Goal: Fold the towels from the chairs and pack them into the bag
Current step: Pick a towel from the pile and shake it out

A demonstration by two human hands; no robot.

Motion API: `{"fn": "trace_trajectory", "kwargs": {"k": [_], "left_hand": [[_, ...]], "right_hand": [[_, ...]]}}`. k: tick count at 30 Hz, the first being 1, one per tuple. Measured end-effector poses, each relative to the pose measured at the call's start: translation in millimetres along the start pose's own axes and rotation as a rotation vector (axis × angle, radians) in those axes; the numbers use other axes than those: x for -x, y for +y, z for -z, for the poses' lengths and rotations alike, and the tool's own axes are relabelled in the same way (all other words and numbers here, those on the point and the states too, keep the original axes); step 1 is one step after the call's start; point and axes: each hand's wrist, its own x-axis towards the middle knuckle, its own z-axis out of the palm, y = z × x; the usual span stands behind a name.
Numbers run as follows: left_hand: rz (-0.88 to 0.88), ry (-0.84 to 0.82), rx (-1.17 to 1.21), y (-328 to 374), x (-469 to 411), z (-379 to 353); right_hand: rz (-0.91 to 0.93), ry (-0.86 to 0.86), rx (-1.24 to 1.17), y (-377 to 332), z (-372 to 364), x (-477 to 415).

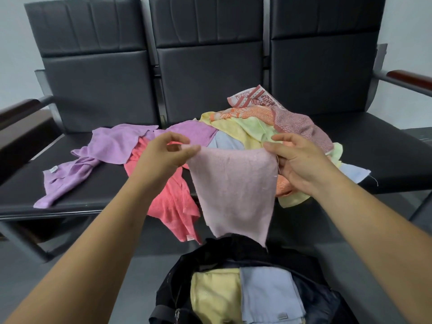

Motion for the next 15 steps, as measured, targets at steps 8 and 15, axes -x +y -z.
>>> {"fn": "trace_trajectory", "kwargs": {"k": [8,15], "left_hand": [[-0.195,-0.074,-0.58,1.2,2.1,-5.9],[-0.069,-0.117,-0.157,-1.5,2.8,-4.2]], "right_hand": [[0.272,-0.092,0.804,-0.8,-2.7,8.5],[0.271,0.013,0.571,3.5,3.2,6.1]]}}
